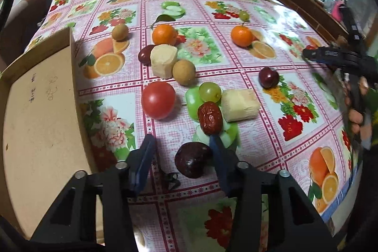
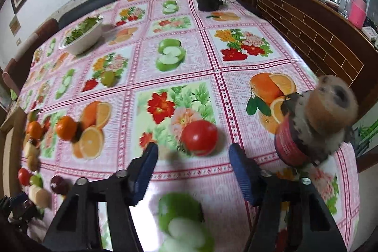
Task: Organize fruits
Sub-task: 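Grasp the dark purple plum with the left tool while the right tool grasps a red tomato, then carry the plum in the left tool and tomato in the right tool over the tray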
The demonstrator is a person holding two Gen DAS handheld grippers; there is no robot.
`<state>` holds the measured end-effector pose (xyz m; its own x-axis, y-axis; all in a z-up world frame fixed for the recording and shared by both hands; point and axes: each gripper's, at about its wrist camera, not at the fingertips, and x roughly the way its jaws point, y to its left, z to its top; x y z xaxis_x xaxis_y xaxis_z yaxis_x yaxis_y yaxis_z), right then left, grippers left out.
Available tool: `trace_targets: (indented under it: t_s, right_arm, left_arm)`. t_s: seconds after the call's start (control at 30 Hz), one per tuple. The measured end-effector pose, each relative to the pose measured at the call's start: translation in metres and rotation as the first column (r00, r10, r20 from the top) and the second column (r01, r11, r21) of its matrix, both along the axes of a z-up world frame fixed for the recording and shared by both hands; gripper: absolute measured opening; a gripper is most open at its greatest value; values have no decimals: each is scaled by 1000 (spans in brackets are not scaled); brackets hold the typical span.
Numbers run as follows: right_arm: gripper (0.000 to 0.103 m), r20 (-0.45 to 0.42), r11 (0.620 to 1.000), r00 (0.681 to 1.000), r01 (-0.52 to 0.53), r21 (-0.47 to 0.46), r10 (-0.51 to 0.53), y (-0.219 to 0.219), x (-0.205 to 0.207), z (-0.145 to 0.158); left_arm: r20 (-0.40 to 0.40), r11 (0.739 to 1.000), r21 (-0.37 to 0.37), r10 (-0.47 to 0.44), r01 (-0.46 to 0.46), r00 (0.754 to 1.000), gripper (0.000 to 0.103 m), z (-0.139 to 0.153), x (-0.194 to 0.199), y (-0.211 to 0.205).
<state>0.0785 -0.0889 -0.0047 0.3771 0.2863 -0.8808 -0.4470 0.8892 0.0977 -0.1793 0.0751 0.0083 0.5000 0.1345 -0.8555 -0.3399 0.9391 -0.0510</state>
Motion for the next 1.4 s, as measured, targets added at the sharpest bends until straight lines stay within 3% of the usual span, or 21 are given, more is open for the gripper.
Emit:
trace_targets:
  t_s: [0.07, 0.1, 0.13, 0.23, 0.7, 1.4]
  right_arm:
    - [47, 14, 1000, 1000, -9, -10, 9, 3, 2, -4]
    - [37, 20, 1000, 1000, -17, -20, 17, 4, 2, -4]
    - [35, 21, 1000, 1000, -20, -22, 21, 4, 2, -5]
    - [35, 15, 999, 999, -42, 21, 42, 3, -4, -1]
    - [35, 51, 969, 985, -174, 177, 168, 9, -92, 44]
    - [35, 41, 949, 971, -240, 206, 237, 15, -143, 54]
  left_arm:
    - [16, 1000, -24, -20, 20, 1000, 27, 3, -1, 2]
    - [23, 999, -37, -27, 28, 999, 24, 4, -2, 1]
    - [23, 999, -31, -25, 26, 999, 24, 5, -2, 0]
    - [17, 999, 16, -29, 29, 999, 24, 7, -3, -9]
    - [84, 1000, -1, -30, 31, 996, 24, 35, -23, -27]
    - [154, 1000, 12, -14, 12, 988, 24, 58, -46, -33]
